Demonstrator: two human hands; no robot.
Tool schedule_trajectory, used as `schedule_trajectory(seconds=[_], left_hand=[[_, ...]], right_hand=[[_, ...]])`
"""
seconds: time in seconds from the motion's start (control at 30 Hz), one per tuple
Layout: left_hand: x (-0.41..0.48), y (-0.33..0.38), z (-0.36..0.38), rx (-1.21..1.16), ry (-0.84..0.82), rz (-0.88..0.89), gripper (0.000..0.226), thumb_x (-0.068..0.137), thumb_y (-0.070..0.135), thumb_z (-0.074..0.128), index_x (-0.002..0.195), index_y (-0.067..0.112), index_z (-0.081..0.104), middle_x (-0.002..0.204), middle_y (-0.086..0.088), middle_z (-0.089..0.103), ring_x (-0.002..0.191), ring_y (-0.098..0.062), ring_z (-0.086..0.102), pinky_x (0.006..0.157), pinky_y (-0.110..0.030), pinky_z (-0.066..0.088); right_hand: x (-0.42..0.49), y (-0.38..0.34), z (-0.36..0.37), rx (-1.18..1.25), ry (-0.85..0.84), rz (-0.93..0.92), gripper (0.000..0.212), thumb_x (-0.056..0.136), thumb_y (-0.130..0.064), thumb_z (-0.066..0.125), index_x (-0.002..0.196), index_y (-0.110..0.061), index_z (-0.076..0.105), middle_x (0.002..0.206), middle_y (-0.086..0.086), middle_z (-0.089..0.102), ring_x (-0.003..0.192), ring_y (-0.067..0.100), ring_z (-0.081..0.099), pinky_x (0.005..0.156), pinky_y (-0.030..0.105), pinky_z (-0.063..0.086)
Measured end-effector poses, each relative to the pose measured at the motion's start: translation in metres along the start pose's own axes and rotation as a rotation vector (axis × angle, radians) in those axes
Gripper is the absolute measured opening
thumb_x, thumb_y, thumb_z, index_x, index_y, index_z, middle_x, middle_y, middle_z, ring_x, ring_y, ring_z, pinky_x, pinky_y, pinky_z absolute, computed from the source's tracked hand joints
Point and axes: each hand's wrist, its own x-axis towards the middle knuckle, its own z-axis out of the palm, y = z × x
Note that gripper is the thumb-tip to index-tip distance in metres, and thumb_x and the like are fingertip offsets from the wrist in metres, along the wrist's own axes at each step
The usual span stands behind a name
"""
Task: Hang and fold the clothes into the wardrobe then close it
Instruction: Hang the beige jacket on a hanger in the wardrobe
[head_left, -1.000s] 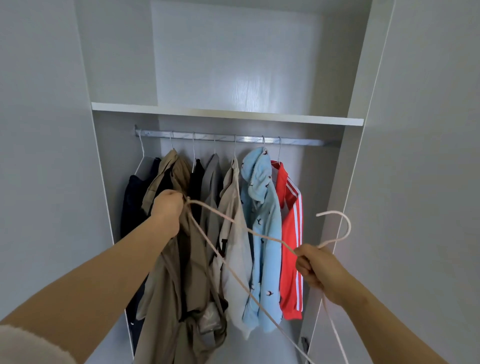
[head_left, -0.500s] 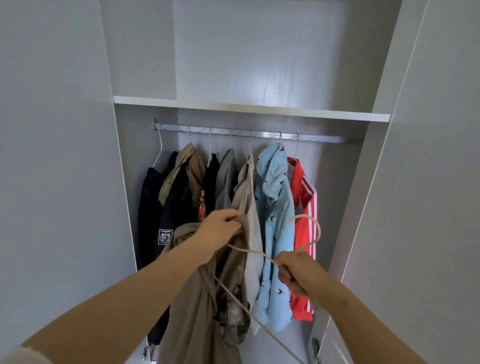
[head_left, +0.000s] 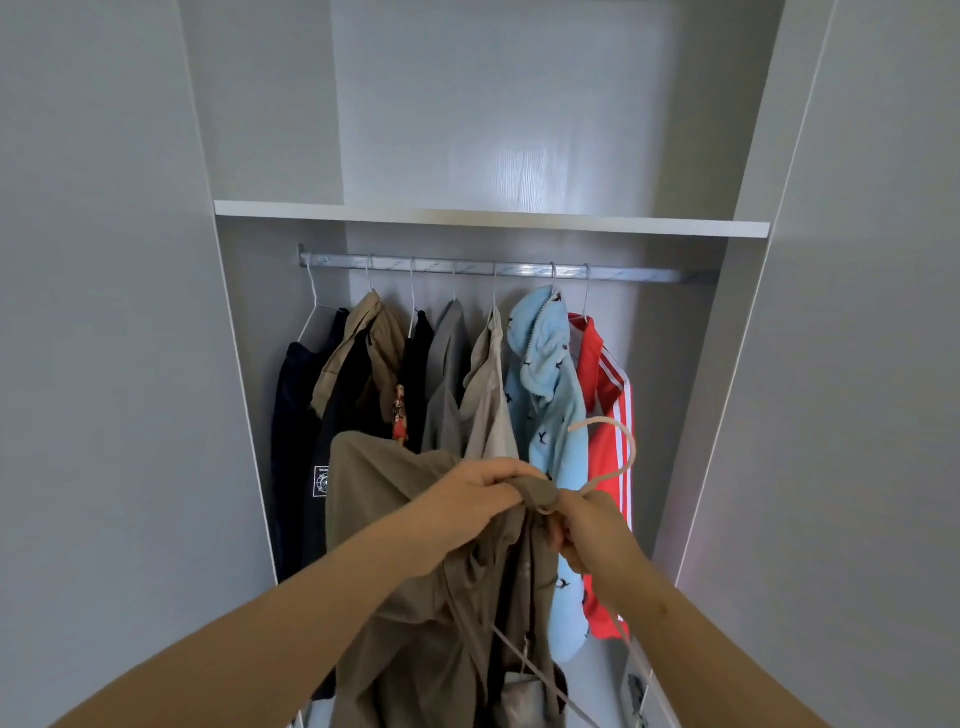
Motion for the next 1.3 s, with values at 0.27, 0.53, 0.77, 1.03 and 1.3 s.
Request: schedule_trajectory(seconds=[0.27,0.53,0.77,1.03,1.3], left_hand=[[0.003,-0.012,-0.036,1.367,0.494,0.544,0.033,0.084,0.042,0.052,0.106,0.024,0.069,0.110,-0.001,0.066,0.108,-0.023,0.059,0.096,-0.045,0.041],[0.015,0.000,-0.040,1.217,0.386,0.576,0.030,0.093,0.041,0.046,0.091,0.023,0.070,0.078,0.004,0.069,0.073,-0.013,0.064,0.058,-0.028,0.048],[0.021,0.017,-0.059,0.966,0.742,0.347,0.027,0.093,0.042,0.047,0.106,0.027,0.066,0.078,0.007,0.065,0.075,-0.014,0.062,0.061,-0.030,0.048],[0.016,0.035,-0.071,0.736,0.854,0.333,0.025,0.092,0.042,0.050,0.103,0.028,0.067,0.077,0.012,0.062,0.066,-0.001,0.049,0.056,-0.019,0.037],[0.006,0.030,-0.085,0.620,0.834,0.323,0.021,0.090,0.040,0.053,0.098,0.029,0.069,0.069,0.017,0.059,0.065,0.000,0.052,0.059,-0.025,0.043]], right_hand=[[0.005,-0.016,-0.016,0.107,0.026,-0.187,0.056,0.087,0.001,0.046,0.033,-0.012,0.038,0.032,0.002,0.032,0.029,0.008,0.030,0.035,0.013,0.028],[0.006,-0.024,-0.014,-0.066,0.309,-0.345,0.031,0.089,-0.015,0.059,0.059,-0.009,0.060,0.046,-0.009,0.052,0.046,0.001,0.047,0.056,0.018,0.037],[0.005,-0.008,-0.007,-0.170,0.482,-0.638,0.033,0.079,-0.002,0.062,0.062,-0.022,0.044,0.058,-0.010,0.048,0.057,0.002,0.043,0.058,0.013,0.038],[0.027,0.020,0.000,-0.331,0.129,-0.309,0.026,0.078,-0.019,0.070,0.082,-0.032,0.048,0.080,-0.017,0.056,0.073,0.001,0.057,0.059,0.013,0.042],[0.033,0.028,0.006,-0.548,0.097,-0.270,0.030,0.089,-0.013,0.053,0.060,-0.017,0.047,0.055,-0.006,0.046,0.049,0.000,0.039,0.046,0.012,0.032]])
